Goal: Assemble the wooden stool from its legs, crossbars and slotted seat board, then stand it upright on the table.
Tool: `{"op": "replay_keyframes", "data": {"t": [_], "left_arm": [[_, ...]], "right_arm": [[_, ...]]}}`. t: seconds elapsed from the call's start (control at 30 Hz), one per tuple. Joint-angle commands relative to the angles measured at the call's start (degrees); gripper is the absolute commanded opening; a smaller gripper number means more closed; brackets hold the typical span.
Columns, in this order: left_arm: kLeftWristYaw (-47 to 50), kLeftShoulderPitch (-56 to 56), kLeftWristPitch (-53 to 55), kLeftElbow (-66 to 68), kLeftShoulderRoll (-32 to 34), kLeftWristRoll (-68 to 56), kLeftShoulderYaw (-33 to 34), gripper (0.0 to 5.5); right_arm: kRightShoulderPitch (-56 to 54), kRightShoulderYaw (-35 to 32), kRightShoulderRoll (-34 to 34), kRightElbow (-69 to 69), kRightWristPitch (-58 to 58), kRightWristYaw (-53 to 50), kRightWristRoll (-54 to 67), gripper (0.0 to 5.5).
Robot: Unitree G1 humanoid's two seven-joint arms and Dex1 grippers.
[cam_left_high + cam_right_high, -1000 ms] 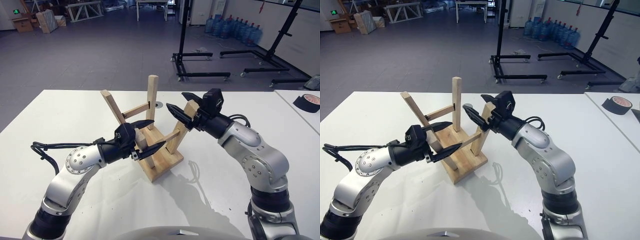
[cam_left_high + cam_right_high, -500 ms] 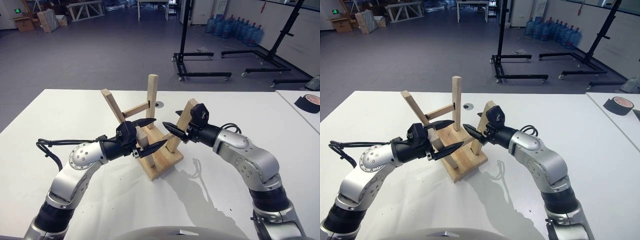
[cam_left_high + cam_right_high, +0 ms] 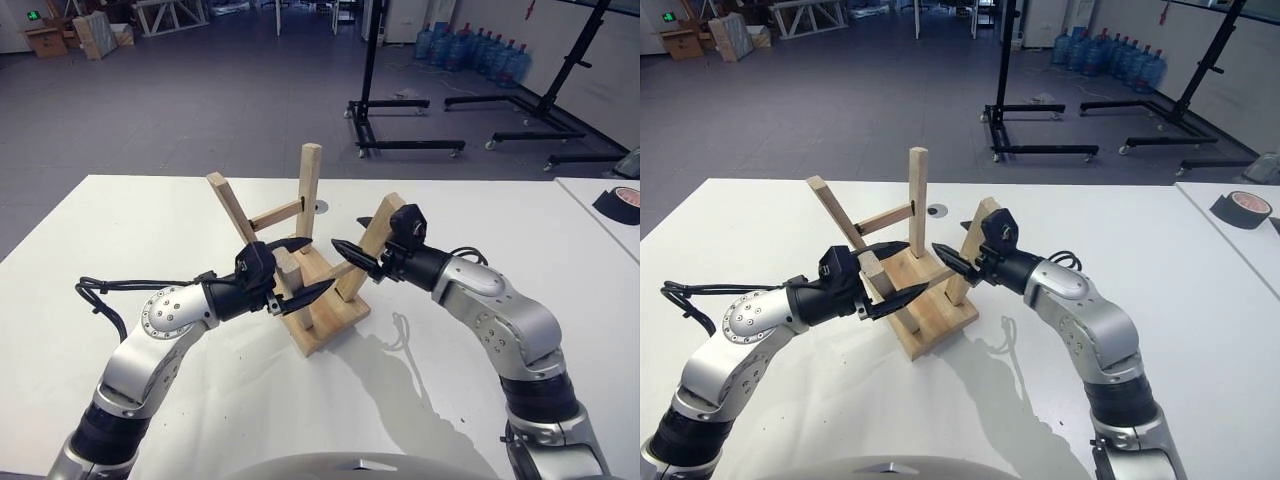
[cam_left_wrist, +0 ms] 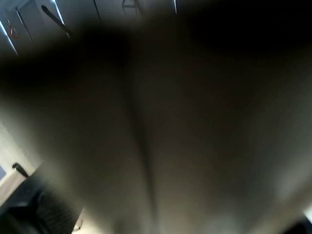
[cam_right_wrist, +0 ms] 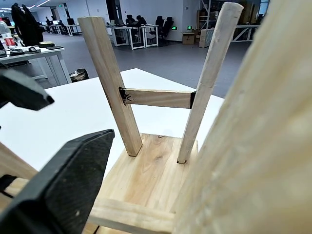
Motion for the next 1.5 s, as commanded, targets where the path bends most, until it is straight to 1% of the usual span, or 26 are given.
{"op": "replay_keyframes", "data": {"t": [0.03,0.2,0.27,0.37,0.43,0.5,0.6,0.67,0.8,0.9,1.0,1.13,1.3,1.5], "left_arm": [[-0.53,1.14,1.84,-2.57,0.74,-3.13,2.83,3.71],[-2.38,3.17,2.53,-5.05,2.56,-6.89,6.51,3.71],[-2.74,3.73,3.12,-6.16,2.72,-9.19,8.11,3.71],[-3.72,5.38,4.07,-8.94,2.77,-15.29,10.56,3.71],[-3.32,5.86,4.58,-9.87,2.89,-17.15,11.52,3.71],[-2.82,5.98,4.92,-10.09,3.12,-17.88,12.08,3.71],[-2.61,6.13,5.16,-9.93,3.47,-18.71,13.12,3.71],[-2.35,5.89,5.31,-9.54,3.28,-19.67,13.9,3.71],[-2.15,3.83,6.91,-8.29,2.8,-22.41,13.31,3.71],[-1.71,2.15,9.56,-7.41,2.53,-25.57,12.51,3.71],[-0.37,1.71,13.19,-6.8,2.83,-28.89,12.58,3.71],[2.65,1.3,16.77,-6.86,1.93,-35.8,14.16,3.71],[7.38,-2.06,18.78,-4.82,-2.03,-36.98,10.86,3.71],[8.87,-4.34,21.32,-3.56,-4.9,-39.03,8.36,3.71]], "right_arm": [[-1.0,-1.96,-2.32,0.61,-0.97,1.96,-0.81,3.84],[0.97,-2.45,-5.74,-0.7,-0.67,6.13,-0.03,3.84],[2.01,-4.12,-6.99,-1.66,0.29,7.69,1.71,3.84],[4.93,-7.84,-11.14,-2.71,1.19,12.8,5.1,3.84],[7.11,-10.27,-13.97,-2.74,1.96,16.69,7.78,3.84],[9.74,-11.09,-16.62,-2.38,2.02,19.65,8.28,3.84],[15.38,-9.82,-20.39,-2.58,1.52,23.57,6.87,3.84],[18.32,-5.93,-20.99,-4.82,-0.12,24.75,4.73,3.84],[19.67,8.33,-15.76,-5.38,-10.41,21.72,-7.85,3.84],[18.96,13.32,-11.57,-3.95,-14.08,18.63,-12.76,3.84],[18.11,15.67,-8.96,-2.59,-16.0,16.34,-16.14,3.84],[16.89,15.97,-6.31,-0.06,-18.3,13.26,-19.55,3.84],[16.03,17.71,-2.04,2.35,-18.24,9.49,-22.37,3.84],[15.07,17.21,4.07,5.24,-15.44,6.07,-21.07,3.84]]}}
